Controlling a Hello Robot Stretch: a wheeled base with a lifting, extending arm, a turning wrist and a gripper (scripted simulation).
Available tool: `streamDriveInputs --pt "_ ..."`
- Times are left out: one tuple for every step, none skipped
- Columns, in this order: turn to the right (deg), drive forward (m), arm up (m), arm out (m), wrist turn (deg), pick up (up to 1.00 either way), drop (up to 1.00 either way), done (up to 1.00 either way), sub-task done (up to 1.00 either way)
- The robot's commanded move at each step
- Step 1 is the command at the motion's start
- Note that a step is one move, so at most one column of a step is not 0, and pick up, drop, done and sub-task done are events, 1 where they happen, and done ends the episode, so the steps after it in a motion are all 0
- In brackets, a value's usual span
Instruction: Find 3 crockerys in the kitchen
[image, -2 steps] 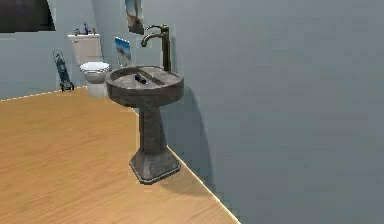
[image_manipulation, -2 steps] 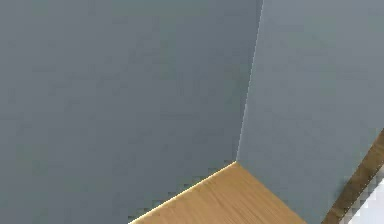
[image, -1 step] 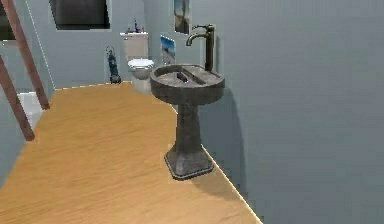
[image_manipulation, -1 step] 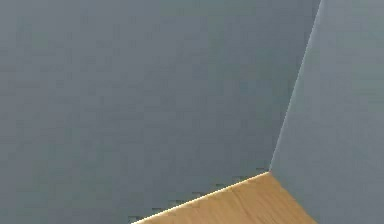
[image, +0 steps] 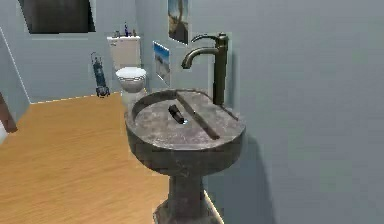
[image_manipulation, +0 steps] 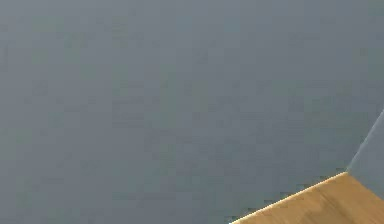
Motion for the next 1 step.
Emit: streamDriveInputs --pt "-39.0 0.0 0.0 0.0 0.0 0.0 0.0 0.0 0.0"
